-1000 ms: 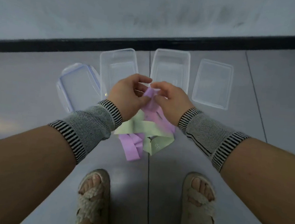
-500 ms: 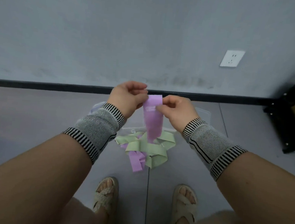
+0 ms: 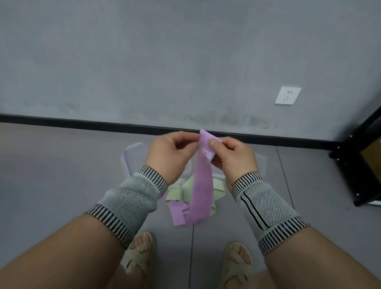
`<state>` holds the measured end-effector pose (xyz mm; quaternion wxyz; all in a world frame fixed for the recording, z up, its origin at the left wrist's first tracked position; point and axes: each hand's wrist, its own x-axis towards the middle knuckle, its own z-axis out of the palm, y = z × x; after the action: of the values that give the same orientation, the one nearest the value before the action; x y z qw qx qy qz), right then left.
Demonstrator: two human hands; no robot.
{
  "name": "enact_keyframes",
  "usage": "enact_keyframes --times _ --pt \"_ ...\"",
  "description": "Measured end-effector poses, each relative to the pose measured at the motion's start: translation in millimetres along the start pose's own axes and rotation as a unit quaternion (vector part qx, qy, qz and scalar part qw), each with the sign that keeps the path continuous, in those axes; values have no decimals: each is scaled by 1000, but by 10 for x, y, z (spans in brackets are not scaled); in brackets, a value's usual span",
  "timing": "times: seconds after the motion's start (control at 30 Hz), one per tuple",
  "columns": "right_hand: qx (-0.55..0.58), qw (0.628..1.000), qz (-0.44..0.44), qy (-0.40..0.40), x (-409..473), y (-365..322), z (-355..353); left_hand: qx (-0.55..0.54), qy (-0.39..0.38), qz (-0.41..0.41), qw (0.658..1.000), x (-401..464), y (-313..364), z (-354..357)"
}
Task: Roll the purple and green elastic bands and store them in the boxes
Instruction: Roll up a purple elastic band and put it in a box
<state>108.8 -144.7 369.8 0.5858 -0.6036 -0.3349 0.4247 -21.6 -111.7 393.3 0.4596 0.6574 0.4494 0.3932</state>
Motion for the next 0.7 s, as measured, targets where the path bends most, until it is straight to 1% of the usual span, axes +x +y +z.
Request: enact_keyframes --times 0.07,0.13,0.17,0.23,0.3,0.37,0.4,0.47,0.53,0.63,0.7 --pt "54 997 31 -38 -35 24 52 17 -38 -2 999 -38 -44 31" --pt "113 990 68 -57 -6 56 108 7 -27 -7 1000 -13 -171 30" --pt "125 987 80 -63 18 73 121 4 -13 -9 1000 9 -238 23" --pt "112 985 96 -84 41 109 156 6 17 -17 1000 56 -364 16" --pt "85 987 102 -95 74 175 188 -22 46 -48 998 122 -463 16" --pt "37 995 71 -67 133 231 194 -70 66 -94 991 206 -529 12" --pt "-5 999 35 -35 177 248 177 -83 66 -110 988 244 -546 12" --pt "-96 994 -39 16 268 271 125 -94 56 -124 986 296 -552 18" --pt "-144 987 -71 14 306 273 102 -104 42 -127 986 322 -551 26" --pt "-162 983 -86 -14 314 283 143 -102 15 -118 988 346 -563 19" --pt "-166 980 -106 -13 296 255 167 -87 0 -101 991 360 -558 8"
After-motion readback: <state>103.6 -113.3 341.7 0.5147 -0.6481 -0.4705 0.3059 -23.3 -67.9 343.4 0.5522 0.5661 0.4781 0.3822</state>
